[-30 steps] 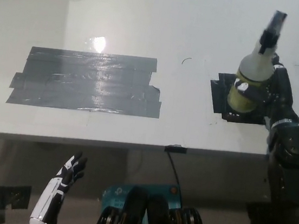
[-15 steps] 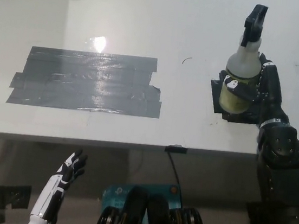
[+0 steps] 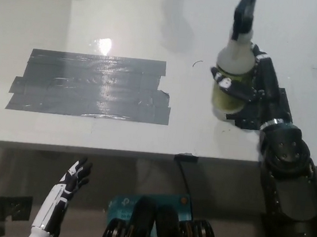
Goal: A spray bottle is kept on the black marked spot on the table infront of the robot and the robot extends its right arm to pick it up and hands it to a person
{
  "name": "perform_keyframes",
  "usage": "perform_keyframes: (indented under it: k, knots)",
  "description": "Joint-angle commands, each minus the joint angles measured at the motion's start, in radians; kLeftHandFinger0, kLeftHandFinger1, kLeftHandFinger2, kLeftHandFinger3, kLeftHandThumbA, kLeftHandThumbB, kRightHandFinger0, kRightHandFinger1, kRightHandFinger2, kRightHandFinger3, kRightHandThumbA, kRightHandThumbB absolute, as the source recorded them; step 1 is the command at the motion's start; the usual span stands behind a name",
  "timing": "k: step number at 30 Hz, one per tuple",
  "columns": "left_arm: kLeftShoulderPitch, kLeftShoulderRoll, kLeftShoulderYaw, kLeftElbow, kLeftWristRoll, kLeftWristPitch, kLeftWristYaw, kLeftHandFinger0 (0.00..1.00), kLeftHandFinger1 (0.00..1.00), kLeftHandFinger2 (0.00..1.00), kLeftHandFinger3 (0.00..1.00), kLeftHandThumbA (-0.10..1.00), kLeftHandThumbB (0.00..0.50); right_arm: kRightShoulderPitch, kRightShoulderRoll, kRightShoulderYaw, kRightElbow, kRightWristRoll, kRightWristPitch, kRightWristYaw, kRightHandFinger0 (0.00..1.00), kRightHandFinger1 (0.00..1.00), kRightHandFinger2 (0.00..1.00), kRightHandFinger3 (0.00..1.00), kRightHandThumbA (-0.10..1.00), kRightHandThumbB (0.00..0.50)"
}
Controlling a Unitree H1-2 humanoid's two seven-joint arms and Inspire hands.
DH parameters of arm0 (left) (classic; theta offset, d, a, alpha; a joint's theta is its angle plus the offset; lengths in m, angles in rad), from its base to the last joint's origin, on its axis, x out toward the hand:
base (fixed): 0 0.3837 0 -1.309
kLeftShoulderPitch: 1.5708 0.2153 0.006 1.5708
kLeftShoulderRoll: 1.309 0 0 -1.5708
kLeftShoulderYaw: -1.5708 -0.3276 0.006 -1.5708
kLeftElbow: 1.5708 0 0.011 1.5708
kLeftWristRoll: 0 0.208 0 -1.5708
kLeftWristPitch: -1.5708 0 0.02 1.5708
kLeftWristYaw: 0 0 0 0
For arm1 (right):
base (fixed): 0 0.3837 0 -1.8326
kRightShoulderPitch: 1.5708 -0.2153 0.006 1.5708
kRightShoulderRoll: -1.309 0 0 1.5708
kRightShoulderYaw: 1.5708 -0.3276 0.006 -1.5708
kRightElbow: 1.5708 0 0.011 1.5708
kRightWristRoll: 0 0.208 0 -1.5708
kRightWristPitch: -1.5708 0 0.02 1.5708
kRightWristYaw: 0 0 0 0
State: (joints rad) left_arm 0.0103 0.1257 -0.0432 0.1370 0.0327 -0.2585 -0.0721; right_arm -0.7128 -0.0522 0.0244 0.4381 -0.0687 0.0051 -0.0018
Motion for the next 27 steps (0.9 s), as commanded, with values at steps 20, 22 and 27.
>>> perform_keyframes:
  k: [20,22,27]
  knots:
    - [-0.02,0.02,-0.003,-0.036,0.011,-0.004,-0.011,1.0,1.0,1.0,1.0,1.0,0.331,-0.273,0.144,-0.113,0.312,0.246,0.296,0.183,0.0,0.37,0.78,0.88,-0.1,0.177]
    - [-0.022,0.02,-0.004,-0.036,0.014,0.0,-0.011,1.0,1.0,1.0,1.0,1.0,0.341,-0.281,0.147,-0.139,0.332,0.274,0.309,0.193,0.0,0.34,0.77,0.89,-0.1,0.182]
    - [-0.02,0.021,-0.003,-0.038,0.009,0.005,-0.013,1.0,1.0,1.0,1.0,1.0,0.346,-0.302,0.157,-0.216,0.364,0.334,0.363,0.201,0.0,0.31,0.74,0.91,-0.1,0.181]
